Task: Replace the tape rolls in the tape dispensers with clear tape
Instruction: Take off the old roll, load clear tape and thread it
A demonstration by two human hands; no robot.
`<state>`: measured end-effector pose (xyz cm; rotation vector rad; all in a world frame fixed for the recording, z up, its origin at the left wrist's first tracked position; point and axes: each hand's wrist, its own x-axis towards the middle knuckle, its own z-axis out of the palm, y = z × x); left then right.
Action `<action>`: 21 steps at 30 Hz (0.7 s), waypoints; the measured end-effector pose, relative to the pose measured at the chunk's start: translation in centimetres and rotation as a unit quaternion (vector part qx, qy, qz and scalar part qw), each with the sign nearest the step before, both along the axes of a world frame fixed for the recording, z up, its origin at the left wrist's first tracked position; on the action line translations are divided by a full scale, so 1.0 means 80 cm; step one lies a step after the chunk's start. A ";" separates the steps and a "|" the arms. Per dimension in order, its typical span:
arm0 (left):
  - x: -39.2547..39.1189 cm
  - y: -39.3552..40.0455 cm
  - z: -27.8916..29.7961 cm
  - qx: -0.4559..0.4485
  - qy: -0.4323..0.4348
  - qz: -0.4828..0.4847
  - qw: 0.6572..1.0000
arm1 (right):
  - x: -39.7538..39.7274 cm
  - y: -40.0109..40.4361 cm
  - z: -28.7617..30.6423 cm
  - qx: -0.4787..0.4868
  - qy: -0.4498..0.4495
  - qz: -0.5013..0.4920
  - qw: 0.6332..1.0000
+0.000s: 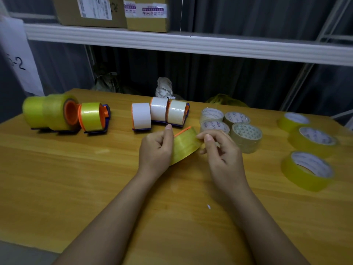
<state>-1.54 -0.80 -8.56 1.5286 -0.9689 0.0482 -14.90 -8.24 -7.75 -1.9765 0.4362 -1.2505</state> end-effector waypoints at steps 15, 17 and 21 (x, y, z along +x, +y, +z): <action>-0.007 0.005 0.010 0.041 0.031 -0.115 0.992 | 0.002 -0.001 -0.007 -0.131 0.008 -0.095 0.987; -0.006 0.008 0.012 0.044 0.048 -0.173 0.983 | 0.001 0.000 -0.006 -0.153 0.017 -0.124 0.980; 0.002 0.013 0.015 0.075 0.070 -0.258 0.961 | 0.000 -0.002 -0.005 -0.160 0.023 -0.148 0.976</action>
